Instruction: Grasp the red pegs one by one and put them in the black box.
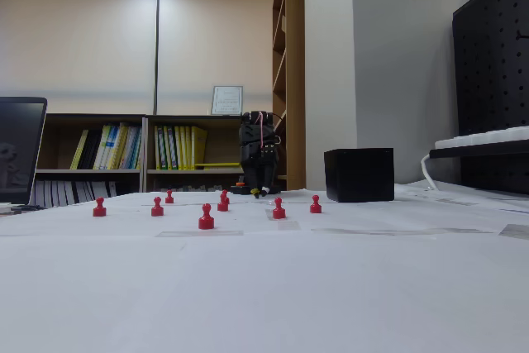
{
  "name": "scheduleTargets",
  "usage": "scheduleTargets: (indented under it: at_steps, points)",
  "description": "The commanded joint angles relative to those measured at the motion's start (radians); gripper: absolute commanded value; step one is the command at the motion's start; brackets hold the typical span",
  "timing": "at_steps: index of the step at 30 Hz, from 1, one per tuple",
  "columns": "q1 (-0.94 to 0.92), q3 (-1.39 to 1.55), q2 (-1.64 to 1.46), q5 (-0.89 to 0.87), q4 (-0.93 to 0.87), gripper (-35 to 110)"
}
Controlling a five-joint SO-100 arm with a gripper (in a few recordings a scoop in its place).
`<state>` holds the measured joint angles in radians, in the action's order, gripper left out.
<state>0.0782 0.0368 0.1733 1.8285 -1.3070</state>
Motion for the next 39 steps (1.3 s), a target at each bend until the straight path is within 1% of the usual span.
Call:
scheduleTargets:
  at_steps: [1, 4, 6, 8, 14, 21, 24, 33, 39]
  points:
    - [-0.037, -0.011, 0.006, -0.212, -0.008, 0]
    - [-0.121, -0.011, -0.078, -0.281, 0.132, 0]
    - [-0.195, -0.011, -0.135, -0.4, 0.213, 1]
    - [-0.255, -0.011, -0.204, -0.459, 0.333, 3]
    - [-0.356, -0.011, -0.451, -0.546, 0.615, 5]
    - [-0.413, -0.005, -0.65, -0.505, 0.813, 8]
    - [-0.42, -0.003, -0.736, -0.486, 0.907, 12]
    - [-0.394, 0.002, -0.999, -0.426, 1.325, 14]
    - [-0.376, 0.003, -1.097, -0.426, 1.466, 14]
